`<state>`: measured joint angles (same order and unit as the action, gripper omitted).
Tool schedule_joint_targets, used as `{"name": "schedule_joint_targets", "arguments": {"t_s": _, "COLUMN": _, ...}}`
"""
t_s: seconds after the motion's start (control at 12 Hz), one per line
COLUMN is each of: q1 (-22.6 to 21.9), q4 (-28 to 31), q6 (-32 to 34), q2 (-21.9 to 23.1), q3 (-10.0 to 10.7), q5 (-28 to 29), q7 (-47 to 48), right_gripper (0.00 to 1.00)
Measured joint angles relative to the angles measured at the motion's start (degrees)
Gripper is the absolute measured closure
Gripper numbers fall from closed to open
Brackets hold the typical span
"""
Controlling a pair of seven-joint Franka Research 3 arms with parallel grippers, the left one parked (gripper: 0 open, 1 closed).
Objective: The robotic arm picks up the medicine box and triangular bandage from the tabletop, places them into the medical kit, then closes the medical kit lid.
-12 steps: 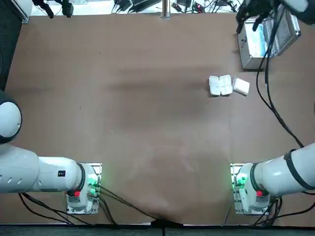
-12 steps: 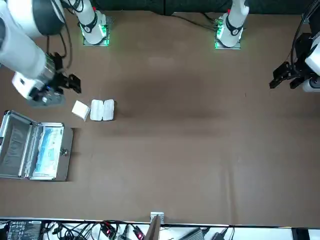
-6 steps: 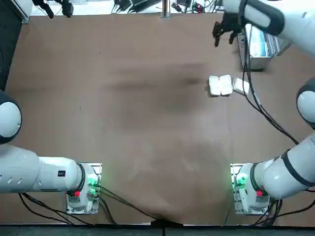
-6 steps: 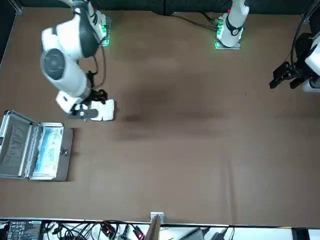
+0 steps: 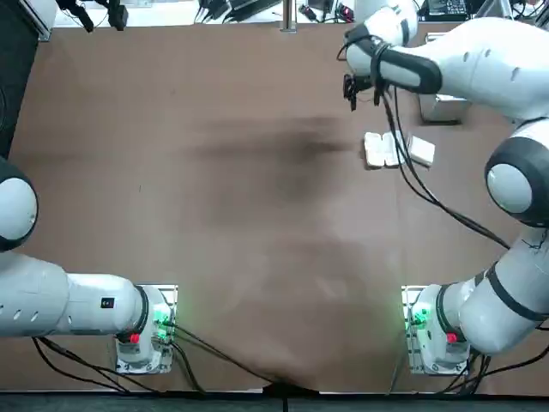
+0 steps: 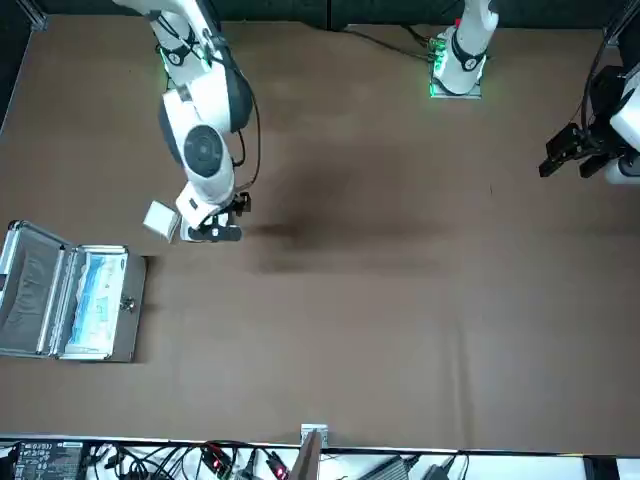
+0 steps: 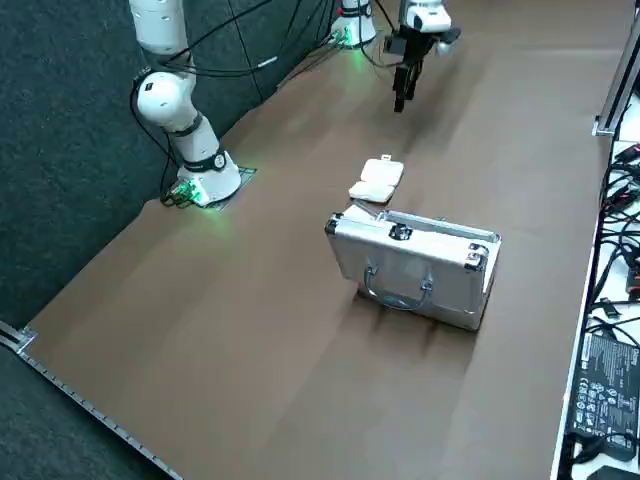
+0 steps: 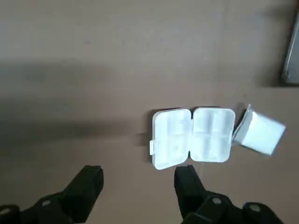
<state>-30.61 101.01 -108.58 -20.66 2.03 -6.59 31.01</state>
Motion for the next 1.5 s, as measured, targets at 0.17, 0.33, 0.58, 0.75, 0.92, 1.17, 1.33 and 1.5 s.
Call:
{"name": "schedule_joint_targets", "arguments": {"t_s": 0.17, "q1": -0.6, "q4": 1.3, "q6": -1.3, "q2": -2.1, "q3": 0.0, "q5": -1.2, "q7": 3.0, "right_gripper": 0.09}}
{"name": "schedule_joint_targets", "arguments": {"t_s": 0.33, "q1": -1.0, "q4": 1.9, "q6": -1.9, "q2": -4.6, "q3": 0.0, "q5": -2.1, "q7": 5.3, "right_gripper": 0.15}}
{"name": "schedule_joint_targets", "arguments": {"t_s": 0.58, "q1": -1.3, "q4": 3.5, "q6": -4.9, "q2": -7.5, "q3": 0.0, "q5": -5.0, "q7": 8.4, "right_gripper": 0.19}}
{"name": "schedule_joint_targets", "arguments": {"t_s": 0.75, "q1": -1.3, "q4": 5.1, "q6": -7.1, "q2": -8.5, "q3": 0.2, "q5": -5.5, "q7": 10.1, "right_gripper": 0.22}}
{"name": "schedule_joint_targets", "arguments": {"t_s": 0.92, "q1": -1.3, "q4": 6.1, "q6": -7.7, "q2": -9.0, "q3": 0.5, "q5": -5.5, "q7": 10.8, "right_gripper": 0.26}}
{"name": "schedule_joint_targets", "arguments": {"t_s": 1.17, "q1": -1.3, "q4": 6.9, "q6": -7.7, "q2": -9.1, "q3": 0.8, "q5": -5.6, "q7": 11.3, "right_gripper": 0.54}}
{"name": "schedule_joint_targets", "arguments": {"t_s": 1.33, "q1": -1.3, "q4": 6.9, "q6": -7.7, "q2": -9.1, "q3": 1.0, "q5": -5.5, "q7": 11.5, "right_gripper": 0.56}}
{"name": "schedule_joint_targets", "arguments": {"t_s": 1.5, "q1": -1.1, "q4": 6.9, "q6": -7.7, "q2": -9.1, "q3": 1.1, "q5": -5.6, "q7": 12.8, "right_gripper": 0.81}}
